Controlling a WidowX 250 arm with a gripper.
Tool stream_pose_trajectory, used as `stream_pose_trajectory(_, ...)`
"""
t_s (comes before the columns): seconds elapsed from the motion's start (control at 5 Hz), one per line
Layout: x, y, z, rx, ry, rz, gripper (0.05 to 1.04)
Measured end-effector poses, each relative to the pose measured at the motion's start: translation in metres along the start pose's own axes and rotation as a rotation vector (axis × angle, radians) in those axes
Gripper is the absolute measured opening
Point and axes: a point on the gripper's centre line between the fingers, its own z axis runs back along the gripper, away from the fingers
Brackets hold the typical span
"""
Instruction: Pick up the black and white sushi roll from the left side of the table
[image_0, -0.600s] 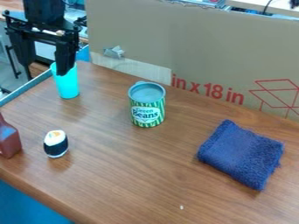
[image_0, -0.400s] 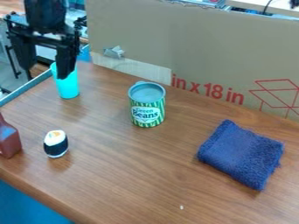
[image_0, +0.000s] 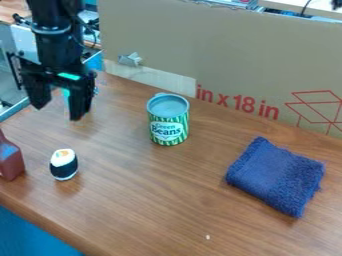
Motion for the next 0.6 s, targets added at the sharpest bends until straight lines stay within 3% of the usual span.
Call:
stream_pose_trajectory(0.2,-0.005,0.013,-0.022,-0.032,0.043,0.01,1.001)
stream_pose_trajectory(0.6,-0.008,0.011,-0.051,-0.046,0.14,-0.013,1.001)
